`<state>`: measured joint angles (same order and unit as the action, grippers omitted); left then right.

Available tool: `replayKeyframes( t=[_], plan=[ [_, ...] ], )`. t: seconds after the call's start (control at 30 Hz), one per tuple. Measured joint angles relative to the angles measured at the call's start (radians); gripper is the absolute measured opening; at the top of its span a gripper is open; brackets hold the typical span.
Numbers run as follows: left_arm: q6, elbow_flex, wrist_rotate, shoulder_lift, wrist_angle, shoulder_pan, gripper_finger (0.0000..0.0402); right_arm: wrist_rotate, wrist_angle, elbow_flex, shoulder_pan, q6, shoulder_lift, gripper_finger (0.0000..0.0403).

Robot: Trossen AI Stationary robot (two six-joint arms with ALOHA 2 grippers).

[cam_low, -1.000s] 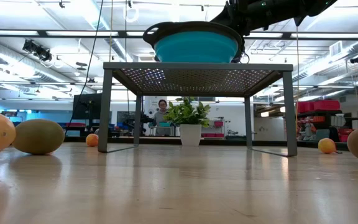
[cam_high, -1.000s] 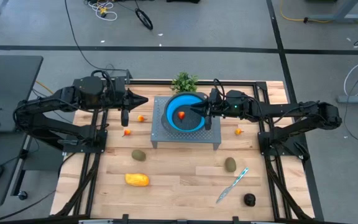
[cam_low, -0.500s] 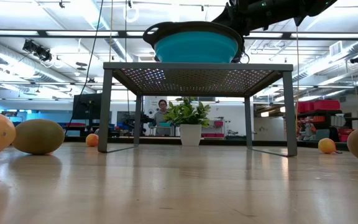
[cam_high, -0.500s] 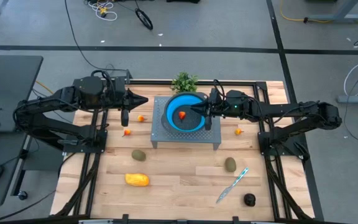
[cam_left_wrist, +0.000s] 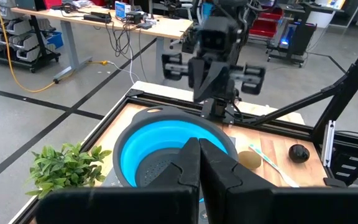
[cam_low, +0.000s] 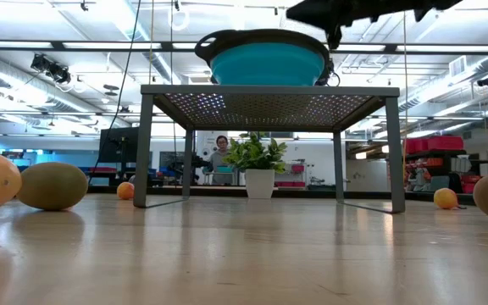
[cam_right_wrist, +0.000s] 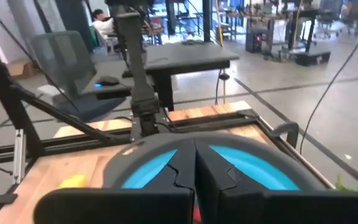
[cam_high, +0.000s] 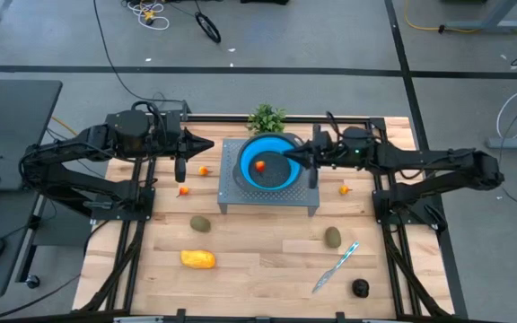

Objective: Pick & Place Fruit
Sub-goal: Put the top left orange pear into the strainer bowl on the shelf

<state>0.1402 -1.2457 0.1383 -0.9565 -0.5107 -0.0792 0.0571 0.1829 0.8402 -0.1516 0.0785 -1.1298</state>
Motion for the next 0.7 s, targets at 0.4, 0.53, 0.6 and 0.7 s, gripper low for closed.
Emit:
replayKeyframes(
  t=[0.4,0.53,0.6,0.7],
  plan=[
    [-0.014,0.000,0.000,0.002,0.001,0.000,0.0004,-0.002,-0.081,0.000,0.022,-0.042,0.136,0.0001],
    [-0.014,0.000,0.000,0.002,0.002,0.000,0.0004,-0.002,-0.106,0.000,0.022,-0.043,0.173,0.0001],
    [-0.014,0.000,0.000,0.002,0.002,0.000,0.0004,-0.002,-0.143,0.000,0.022,-0.042,0.199,0.0001],
    [-0.002,0.000,0.000,0.002,0.003,0.000,0.0004,0.000,-0.205,0.000,0.022,-0.042,0.245,0.0001]
  ],
)
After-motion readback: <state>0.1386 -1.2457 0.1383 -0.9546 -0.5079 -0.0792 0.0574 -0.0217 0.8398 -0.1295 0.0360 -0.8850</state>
